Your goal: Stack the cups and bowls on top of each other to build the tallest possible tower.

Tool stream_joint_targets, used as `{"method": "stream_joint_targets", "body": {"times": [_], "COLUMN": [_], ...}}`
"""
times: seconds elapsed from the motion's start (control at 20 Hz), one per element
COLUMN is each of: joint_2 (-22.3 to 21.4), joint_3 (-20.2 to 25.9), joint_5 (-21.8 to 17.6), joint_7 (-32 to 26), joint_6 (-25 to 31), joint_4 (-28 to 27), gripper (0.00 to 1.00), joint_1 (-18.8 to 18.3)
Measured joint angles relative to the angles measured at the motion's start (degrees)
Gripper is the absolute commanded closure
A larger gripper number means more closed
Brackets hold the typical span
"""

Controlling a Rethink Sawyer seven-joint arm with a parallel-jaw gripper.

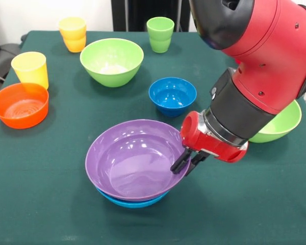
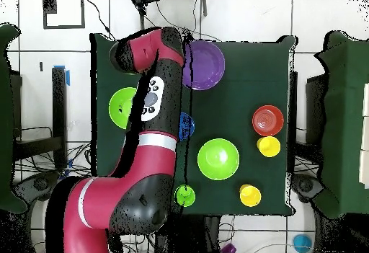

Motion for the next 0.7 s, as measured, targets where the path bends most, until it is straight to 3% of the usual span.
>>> {"method": "stream_joint_targets", "body": {"times": [0.7], "joint_2": [1.26], "joint_3": [-1.39], "joint_5": [0.15], "joint_7": [0.53], "joint_6": [0.01], "joint_4": [-1.73], "gripper": [1.0], "joint_1": [0.01]}}
